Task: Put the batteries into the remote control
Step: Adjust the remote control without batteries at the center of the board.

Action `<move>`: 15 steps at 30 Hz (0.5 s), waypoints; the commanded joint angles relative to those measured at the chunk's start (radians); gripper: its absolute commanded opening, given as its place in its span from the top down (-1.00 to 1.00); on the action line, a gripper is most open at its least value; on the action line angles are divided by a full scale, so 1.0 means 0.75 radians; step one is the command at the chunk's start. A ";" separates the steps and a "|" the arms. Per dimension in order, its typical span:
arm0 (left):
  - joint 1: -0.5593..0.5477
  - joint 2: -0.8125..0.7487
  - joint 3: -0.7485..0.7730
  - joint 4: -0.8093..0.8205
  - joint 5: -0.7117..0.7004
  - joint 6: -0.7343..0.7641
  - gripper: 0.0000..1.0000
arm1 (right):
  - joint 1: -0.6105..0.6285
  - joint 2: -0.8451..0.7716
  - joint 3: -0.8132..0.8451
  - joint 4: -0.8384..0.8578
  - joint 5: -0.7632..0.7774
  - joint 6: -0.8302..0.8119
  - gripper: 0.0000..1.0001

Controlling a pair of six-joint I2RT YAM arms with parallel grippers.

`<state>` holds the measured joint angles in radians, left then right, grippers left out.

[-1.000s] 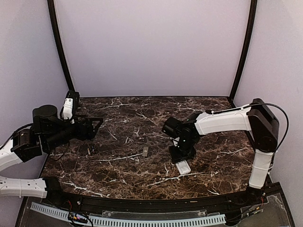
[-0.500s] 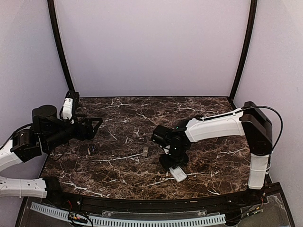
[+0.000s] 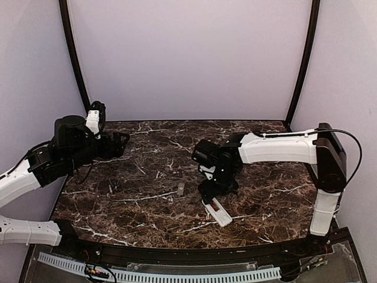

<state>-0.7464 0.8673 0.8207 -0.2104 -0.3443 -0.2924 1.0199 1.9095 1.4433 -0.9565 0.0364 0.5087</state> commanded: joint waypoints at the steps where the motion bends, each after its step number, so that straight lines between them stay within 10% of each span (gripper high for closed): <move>1: 0.101 0.088 0.106 0.082 0.031 -0.006 -0.77 | -0.125 -0.121 0.011 -0.044 -0.014 -0.097 -0.50; 7: 0.152 0.245 0.168 0.107 0.013 0.026 -0.77 | -0.202 -0.174 -0.154 0.114 -0.069 -0.118 0.15; 15: 0.210 0.369 0.171 0.198 0.080 0.066 -0.78 | -0.256 -0.053 -0.168 0.129 -0.165 -0.193 0.39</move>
<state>-0.6037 1.1213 0.9325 -0.1173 -0.3145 -0.2729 0.8505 1.8290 1.3220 -0.8818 -0.0463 0.3985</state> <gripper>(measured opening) 0.886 0.319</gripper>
